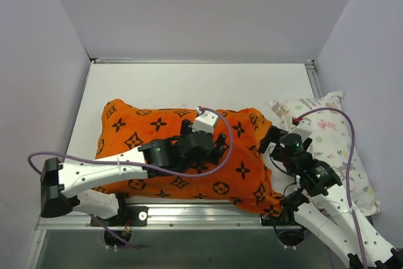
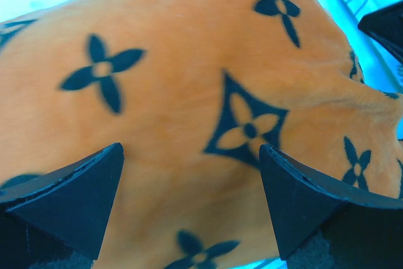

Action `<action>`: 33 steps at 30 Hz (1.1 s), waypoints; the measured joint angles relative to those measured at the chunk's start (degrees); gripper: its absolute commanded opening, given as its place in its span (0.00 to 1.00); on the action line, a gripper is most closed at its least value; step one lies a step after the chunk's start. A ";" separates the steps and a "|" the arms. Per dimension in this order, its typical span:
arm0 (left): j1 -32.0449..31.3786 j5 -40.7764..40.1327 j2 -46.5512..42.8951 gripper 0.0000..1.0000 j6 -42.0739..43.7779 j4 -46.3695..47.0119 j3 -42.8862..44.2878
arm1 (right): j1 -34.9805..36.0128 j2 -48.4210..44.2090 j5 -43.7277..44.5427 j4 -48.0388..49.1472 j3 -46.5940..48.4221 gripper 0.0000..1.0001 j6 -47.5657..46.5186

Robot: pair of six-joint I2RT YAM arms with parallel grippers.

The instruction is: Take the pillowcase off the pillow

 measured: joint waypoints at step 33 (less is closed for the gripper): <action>0.83 -11.87 -6.64 0.00 -11.52 -4.39 -6.10 | 1.22 7.39 -23.61 8.13 0.59 0.97 -0.07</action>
